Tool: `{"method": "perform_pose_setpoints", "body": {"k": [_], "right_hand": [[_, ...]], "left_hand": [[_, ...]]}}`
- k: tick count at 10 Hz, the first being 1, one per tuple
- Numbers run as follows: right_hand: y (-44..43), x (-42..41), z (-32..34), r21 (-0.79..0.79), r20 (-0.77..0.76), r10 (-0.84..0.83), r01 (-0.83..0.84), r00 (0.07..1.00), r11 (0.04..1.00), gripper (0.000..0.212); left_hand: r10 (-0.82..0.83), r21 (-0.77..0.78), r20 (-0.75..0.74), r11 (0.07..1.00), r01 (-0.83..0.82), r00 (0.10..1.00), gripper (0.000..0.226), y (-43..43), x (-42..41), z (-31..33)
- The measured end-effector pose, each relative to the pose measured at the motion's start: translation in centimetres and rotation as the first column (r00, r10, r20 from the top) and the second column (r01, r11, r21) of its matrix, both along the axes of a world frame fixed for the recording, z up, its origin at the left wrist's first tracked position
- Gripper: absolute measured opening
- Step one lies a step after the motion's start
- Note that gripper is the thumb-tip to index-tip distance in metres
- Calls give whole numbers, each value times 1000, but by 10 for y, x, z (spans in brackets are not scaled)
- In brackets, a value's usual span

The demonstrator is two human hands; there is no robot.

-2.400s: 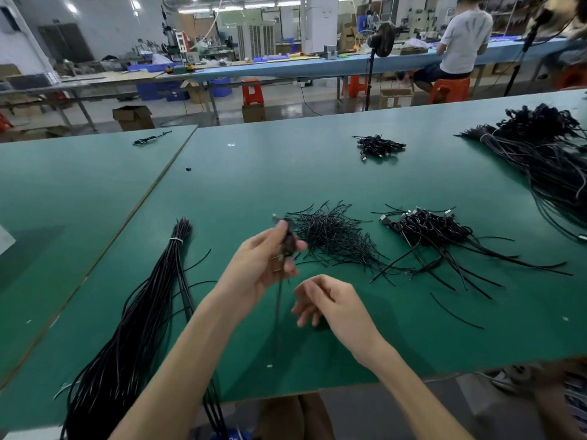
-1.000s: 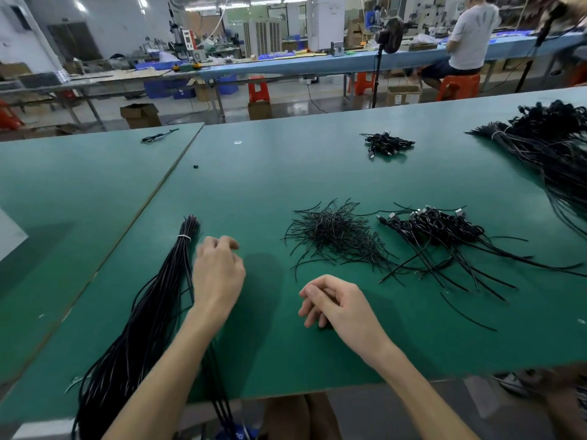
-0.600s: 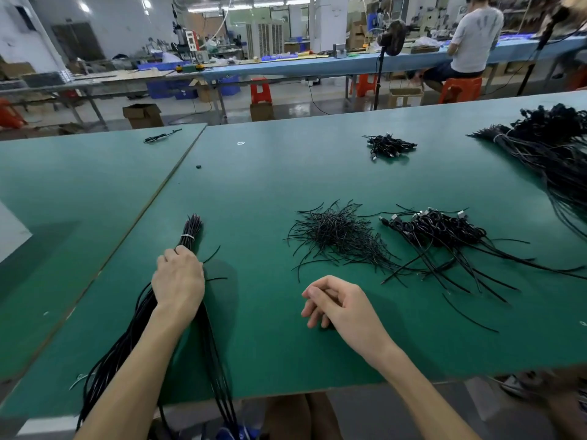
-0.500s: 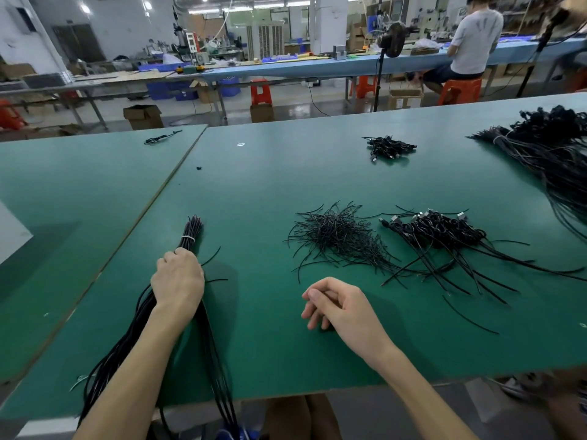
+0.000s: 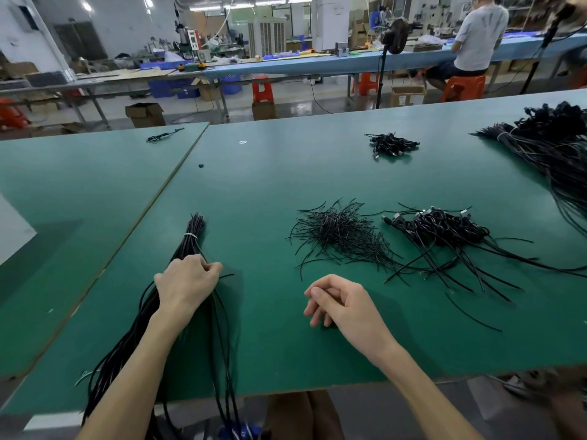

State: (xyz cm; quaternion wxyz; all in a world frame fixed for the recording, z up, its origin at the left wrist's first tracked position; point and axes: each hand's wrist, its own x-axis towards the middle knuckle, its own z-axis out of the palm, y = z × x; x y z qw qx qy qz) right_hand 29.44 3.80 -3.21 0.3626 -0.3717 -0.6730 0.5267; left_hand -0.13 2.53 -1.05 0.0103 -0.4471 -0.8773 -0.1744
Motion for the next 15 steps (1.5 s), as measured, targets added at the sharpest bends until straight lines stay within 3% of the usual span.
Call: {"method": "perform_pose_setpoints", "body": {"k": [2,3,4,5,6,7,9,11,12,13,14,15], "right_hand": [[0,1,0,0,0,0,0,1000,1000,13],[0,0,0,0,2,5,-5,1000,1000,13],[1,1,-1,2,-3,17,-17,1000,1000,14],[0,0,1,0,-16,54,-54,998,999,25],[-1,2,3,9,-16,107,-107,994,994,38],[-2,2,4,-5,-30,146,-147,989,989,46],[-1,4,2,-24,-44,147,-148,988,989,27],[0,5,4,-74,-225,-66,50,972,996,40],[1,7,4,-99,-293,-141,117,946,988,42],[2,7,5,-105,-323,-171,145,931,984,42],[3,7,5,-141,-350,-210,170,913,975,41],[3,8,5,-147,-348,-234,193,908,970,38]], "left_hand": [[-77,116,191,992,55,979,34,-7,3,1],[-166,40,321,986,162,932,38,-14,5,12],[-339,31,411,933,359,846,24,-21,18,35],[-512,173,520,847,503,684,20,-19,49,52],[-600,359,628,789,499,496,21,-8,85,53],[-627,462,668,771,437,401,22,7,115,48],[-622,491,717,771,404,315,18,22,152,39],[-526,303,814,747,592,247,46,8,130,35],[-455,226,885,607,761,100,51,-8,111,30],[-463,186,886,366,912,5,42,-18,103,28],[-477,224,873,199,954,-106,33,-21,102,28],[-438,347,862,144,927,-255,26,-20,101,32]]}}
